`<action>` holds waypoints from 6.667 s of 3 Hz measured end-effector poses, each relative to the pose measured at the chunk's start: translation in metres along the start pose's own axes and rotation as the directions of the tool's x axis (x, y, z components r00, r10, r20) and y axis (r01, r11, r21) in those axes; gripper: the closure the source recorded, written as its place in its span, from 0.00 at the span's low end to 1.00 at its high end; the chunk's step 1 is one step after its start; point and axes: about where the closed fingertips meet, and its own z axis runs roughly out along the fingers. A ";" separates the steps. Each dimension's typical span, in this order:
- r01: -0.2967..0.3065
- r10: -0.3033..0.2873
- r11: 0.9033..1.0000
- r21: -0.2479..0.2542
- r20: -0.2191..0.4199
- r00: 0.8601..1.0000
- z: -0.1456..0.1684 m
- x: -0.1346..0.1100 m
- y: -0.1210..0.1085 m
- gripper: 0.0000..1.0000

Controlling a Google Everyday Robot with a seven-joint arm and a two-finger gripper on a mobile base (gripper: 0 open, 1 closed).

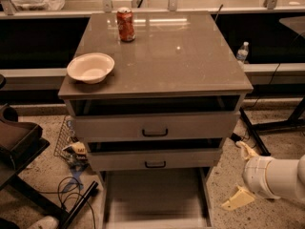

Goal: Close bottom drawer

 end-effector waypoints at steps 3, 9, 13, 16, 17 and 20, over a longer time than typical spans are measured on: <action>0.049 -0.041 0.986 -0.159 0.051 0.998 0.117 0.122 0.084 0.25; -0.245 0.281 0.937 -0.249 0.119 0.952 0.226 0.296 0.215 1.00; -0.157 0.270 0.939 -0.305 0.373 0.888 0.314 0.304 0.213 1.00; 0.032 0.143 0.949 -0.312 0.523 0.840 0.365 0.243 0.160 1.00; 0.080 0.118 0.943 -0.323 0.551 0.826 0.383 0.210 0.147 1.00; 0.114 0.102 0.936 -0.332 0.567 0.817 0.426 0.173 0.124 1.00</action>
Offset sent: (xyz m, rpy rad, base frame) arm -0.0357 -0.0066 -0.1941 0.1168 0.0942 0.1376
